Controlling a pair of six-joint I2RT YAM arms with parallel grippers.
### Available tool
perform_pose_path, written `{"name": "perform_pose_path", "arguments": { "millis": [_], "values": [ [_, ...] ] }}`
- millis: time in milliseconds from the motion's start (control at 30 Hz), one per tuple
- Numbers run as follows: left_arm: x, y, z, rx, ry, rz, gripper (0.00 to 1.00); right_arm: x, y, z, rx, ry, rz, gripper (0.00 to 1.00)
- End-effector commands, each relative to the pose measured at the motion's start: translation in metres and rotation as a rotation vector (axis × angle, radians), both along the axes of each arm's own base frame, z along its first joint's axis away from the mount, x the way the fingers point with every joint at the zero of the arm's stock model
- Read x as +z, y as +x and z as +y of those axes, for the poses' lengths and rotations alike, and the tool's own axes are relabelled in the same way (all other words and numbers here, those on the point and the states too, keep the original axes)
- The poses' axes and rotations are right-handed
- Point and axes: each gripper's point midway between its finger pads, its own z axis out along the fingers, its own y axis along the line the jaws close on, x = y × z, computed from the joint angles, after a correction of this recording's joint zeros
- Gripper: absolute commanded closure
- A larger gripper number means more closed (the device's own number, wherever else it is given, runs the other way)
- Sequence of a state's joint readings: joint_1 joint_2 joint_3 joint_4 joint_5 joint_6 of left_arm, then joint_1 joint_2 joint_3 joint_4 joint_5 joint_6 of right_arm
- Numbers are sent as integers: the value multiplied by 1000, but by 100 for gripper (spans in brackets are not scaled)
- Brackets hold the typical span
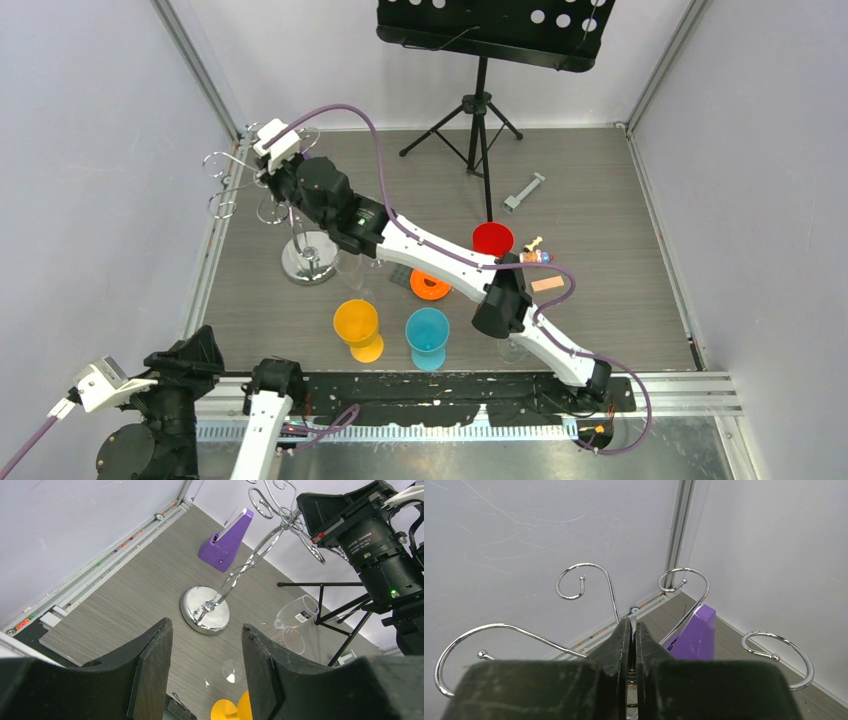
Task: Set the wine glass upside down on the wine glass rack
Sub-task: Pick up the wine rack from the center of the board.
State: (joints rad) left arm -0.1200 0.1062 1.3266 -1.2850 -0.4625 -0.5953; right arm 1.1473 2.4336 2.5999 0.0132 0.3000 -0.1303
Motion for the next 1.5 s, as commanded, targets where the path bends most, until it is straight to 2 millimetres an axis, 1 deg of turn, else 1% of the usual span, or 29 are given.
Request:
{"name": "perform_pose_path", "arguments": {
  "millis": [0,133,333,500,667,833,1233,1467],
  "values": [
    [1,-2,-2,-12,-17,-27,47,224,-47,-101,7,475,-237,95],
    [1,-2,-2,-13,-17,-27,47,228,-49,-104,11,484,-242,95],
    [2,-2,-1,-11,-16,-29,47,217,-46,-96,13,460,-231,95],
    [3,-2,-1,-10,-12,-28,47,218,-45,-96,9,469,-235,95],
    [3,0,-2,-15,-14,-24,47,218,-36,-103,-10,462,-235,95],
    [1,-1,-2,-11,-16,-24,47,223,-28,-112,-26,468,-243,94],
    [-2,-2,0,-2,-10,-16,47,223,-14,-121,-63,467,-252,94],
    [-5,0,0,-1,-11,-9,47,227,1,-135,-95,470,-260,95]
  ]
}}
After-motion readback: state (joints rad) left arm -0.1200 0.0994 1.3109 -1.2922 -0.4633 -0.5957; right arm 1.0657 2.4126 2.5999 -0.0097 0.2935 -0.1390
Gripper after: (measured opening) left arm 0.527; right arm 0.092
